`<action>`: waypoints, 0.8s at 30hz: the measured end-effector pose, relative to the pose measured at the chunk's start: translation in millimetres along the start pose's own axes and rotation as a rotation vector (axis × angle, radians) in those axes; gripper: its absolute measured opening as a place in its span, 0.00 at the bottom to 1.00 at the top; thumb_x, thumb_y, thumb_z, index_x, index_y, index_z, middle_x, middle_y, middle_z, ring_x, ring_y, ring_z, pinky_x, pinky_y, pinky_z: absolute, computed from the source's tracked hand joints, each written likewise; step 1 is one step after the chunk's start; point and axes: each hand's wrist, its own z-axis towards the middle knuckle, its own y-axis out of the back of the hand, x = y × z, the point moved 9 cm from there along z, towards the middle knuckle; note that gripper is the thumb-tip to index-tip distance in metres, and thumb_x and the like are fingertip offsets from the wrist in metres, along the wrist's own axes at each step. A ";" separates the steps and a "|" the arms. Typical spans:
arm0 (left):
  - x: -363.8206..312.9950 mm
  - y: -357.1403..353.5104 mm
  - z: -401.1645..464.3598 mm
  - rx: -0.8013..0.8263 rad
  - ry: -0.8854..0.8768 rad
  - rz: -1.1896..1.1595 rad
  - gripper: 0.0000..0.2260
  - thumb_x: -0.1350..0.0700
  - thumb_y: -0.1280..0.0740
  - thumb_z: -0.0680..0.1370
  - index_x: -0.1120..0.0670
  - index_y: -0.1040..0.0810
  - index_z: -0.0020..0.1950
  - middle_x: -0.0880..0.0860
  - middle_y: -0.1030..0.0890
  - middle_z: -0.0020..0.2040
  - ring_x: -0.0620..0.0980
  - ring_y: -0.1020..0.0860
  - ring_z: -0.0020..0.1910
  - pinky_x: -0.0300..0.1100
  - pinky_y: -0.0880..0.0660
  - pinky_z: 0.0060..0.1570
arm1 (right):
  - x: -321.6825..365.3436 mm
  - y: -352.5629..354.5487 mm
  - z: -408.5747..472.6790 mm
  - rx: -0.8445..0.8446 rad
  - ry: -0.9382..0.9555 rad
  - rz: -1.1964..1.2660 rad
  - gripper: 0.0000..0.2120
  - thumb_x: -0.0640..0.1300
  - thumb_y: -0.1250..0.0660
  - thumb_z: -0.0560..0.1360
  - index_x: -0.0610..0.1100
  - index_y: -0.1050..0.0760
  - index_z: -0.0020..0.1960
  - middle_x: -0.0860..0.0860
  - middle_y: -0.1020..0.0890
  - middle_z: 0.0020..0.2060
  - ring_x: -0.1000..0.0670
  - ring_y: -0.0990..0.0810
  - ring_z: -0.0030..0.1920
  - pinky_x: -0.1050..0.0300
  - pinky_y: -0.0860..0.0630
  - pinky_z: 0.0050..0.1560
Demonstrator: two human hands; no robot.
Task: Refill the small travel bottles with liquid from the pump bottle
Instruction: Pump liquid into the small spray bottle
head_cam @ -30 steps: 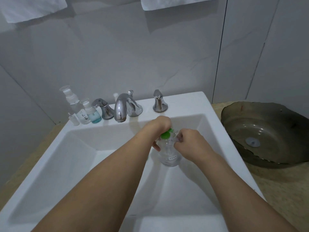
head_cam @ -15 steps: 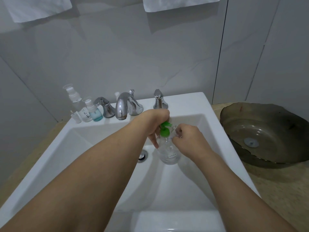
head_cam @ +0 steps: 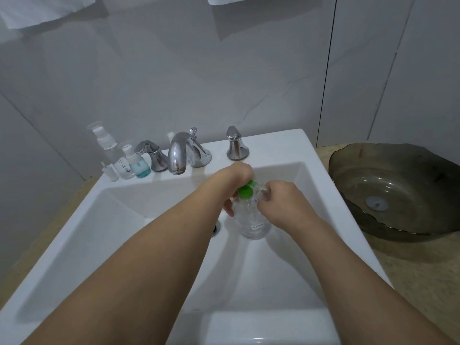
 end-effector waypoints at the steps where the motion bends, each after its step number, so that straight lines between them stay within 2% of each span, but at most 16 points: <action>1: 0.8 -0.8 -1.2 -0.026 0.001 -0.003 0.14 0.62 0.47 0.79 0.68 0.25 0.50 0.66 0.22 0.56 0.73 0.19 0.53 0.66 0.20 0.53 | -1.9 -1.6 0.2 0.012 -0.011 -0.009 0.05 0.42 0.35 0.71 0.44 0.30 0.38 0.48 0.24 0.38 0.43 0.25 0.40 0.57 0.32 0.36; 5: -2.7 -3.3 0.5 -0.065 -0.017 -0.001 0.12 0.64 0.47 0.79 0.69 0.27 0.47 0.70 0.23 0.58 0.74 0.19 0.53 0.68 0.20 0.52 | -4.3 -3.9 -0.6 0.031 -0.029 -0.016 0.01 0.42 0.36 0.71 0.44 0.26 0.42 0.47 0.22 0.41 0.42 0.23 0.42 0.57 0.29 0.39; 8: 0.8 -3.5 3.0 -0.052 0.006 0.008 0.14 0.64 0.46 0.79 0.70 0.25 0.55 0.69 0.23 0.59 0.74 0.19 0.52 0.67 0.20 0.52 | -3.6 -3.3 -0.8 0.033 -0.024 -0.012 0.04 0.41 0.36 0.71 0.47 0.29 0.38 0.50 0.25 0.37 0.44 0.25 0.40 0.57 0.31 0.37; 10: 1.8 -2.3 1.6 -0.030 0.005 -0.002 0.13 0.62 0.46 0.79 0.69 0.25 0.53 0.67 0.23 0.58 0.73 0.19 0.53 0.66 0.20 0.53 | -2.9 -2.0 -0.3 0.025 -0.020 -0.004 0.00 0.42 0.35 0.71 0.45 0.26 0.41 0.49 0.24 0.39 0.44 0.24 0.42 0.57 0.29 0.38; 14: -0.2 4.1 -1.5 0.070 0.001 -0.049 0.17 0.55 0.44 0.79 0.64 0.22 0.56 0.64 0.18 0.54 0.71 0.18 0.49 0.69 0.19 0.48 | 2.6 6.7 -0.6 -0.049 0.032 0.028 0.04 0.42 0.35 0.70 0.42 0.25 0.43 0.47 0.22 0.40 0.43 0.24 0.42 0.54 0.25 0.40; 19: 0.9 6.4 -6.9 0.176 0.012 -0.129 0.15 0.55 0.45 0.84 0.63 0.25 0.57 0.62 0.18 0.52 0.63 0.20 0.45 0.72 0.26 0.60 | 5.6 9.0 -2.2 -0.069 0.056 0.024 0.03 0.42 0.34 0.70 0.42 0.27 0.42 0.46 0.22 0.40 0.42 0.25 0.41 0.55 0.29 0.39; 22: -1.0 4.8 -7.5 0.198 0.021 -0.140 0.16 0.52 0.46 0.85 0.63 0.27 0.61 0.63 0.20 0.53 0.64 0.22 0.45 0.73 0.29 0.62 | 6.8 10.3 -2.4 -0.068 0.057 0.017 0.04 0.42 0.34 0.71 0.42 0.26 0.43 0.46 0.22 0.41 0.42 0.24 0.42 0.55 0.28 0.40; 24: -2.1 3.8 -6.4 0.186 0.020 -0.107 0.17 0.52 0.46 0.85 0.64 0.28 0.59 0.63 0.20 0.53 0.65 0.22 0.44 0.73 0.28 0.61 | 6.8 10.6 -2.2 -0.067 0.059 0.030 0.04 0.42 0.34 0.70 0.42 0.27 0.42 0.46 0.21 0.41 0.42 0.24 0.42 0.54 0.27 0.40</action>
